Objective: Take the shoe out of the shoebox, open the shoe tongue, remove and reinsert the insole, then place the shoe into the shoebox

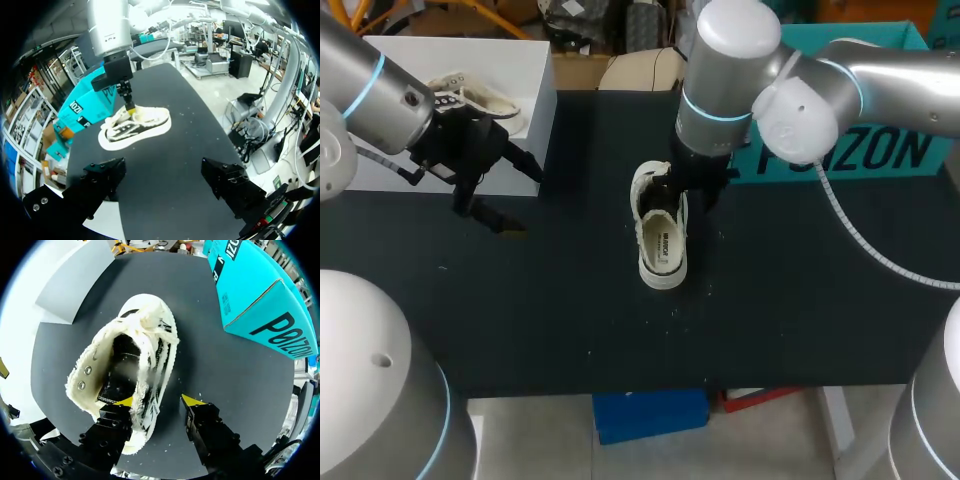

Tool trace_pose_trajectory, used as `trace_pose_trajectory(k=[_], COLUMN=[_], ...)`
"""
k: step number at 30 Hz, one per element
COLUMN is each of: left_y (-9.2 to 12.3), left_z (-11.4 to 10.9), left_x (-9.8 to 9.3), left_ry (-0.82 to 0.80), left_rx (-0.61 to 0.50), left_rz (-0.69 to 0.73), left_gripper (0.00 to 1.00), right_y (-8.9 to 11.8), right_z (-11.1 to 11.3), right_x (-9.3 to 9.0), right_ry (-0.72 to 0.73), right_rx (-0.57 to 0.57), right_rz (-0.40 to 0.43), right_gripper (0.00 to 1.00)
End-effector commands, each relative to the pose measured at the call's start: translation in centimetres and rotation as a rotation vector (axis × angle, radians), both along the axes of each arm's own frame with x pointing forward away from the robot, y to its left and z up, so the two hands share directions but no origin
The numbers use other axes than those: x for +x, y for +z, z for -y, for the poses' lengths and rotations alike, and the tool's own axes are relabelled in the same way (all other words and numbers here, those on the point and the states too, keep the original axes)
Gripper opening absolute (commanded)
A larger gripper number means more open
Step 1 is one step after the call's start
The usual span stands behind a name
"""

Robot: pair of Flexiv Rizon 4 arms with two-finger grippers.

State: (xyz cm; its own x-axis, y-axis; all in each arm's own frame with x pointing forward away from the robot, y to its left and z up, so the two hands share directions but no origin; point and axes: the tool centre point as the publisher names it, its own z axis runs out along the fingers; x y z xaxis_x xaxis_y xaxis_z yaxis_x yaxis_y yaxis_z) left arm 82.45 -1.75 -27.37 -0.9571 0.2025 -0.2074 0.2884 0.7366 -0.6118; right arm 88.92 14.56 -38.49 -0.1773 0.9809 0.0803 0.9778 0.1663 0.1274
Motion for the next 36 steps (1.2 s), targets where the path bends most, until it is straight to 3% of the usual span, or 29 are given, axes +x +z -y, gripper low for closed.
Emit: trace_pose_trajectory(k=[1,21,22,23,24,29,36], left_y=[-0.1,-0.1,-0.1,-0.1,-0.1,-0.1,-0.1], left_z=[0.1,0.1,0.1,0.1,0.1,0.1,0.1], left_x=[0.0,0.0,0.0,0.0,0.0,0.0,0.0], left_ry=[0.001,0.001,0.001,0.001,0.001,0.001,0.001], left_rx=[0.001,0.001,0.001,0.001,0.001,0.001,0.001], left_rz=[0.003,0.003,0.003,0.003,0.003,0.003,0.003], left_gripper=[1.00,1.00,1.00,1.00,1.00,1.00,1.00], right_y=[-1.3,-3.5,-3.5,-3.6,-3.6,-2.5,1.5], right_z=[-0.7,0.1,0.1,0.1,0.1,0.1,1.3], right_x=[0.9,1.2,1.2,1.2,1.3,1.3,0.1], right_ry=[0.010,0.003,0.001,-0.001,-0.002,-0.001,-0.005], right_rx=[-0.005,-0.039,-0.039,-0.038,-0.038,-0.035,-0.033], right_rz=[-0.016,-0.042,-0.042,-0.041,-0.039,-0.037,-0.042], right_gripper=[0.49,0.46,0.43,0.30,0.00,0.00,0.00])
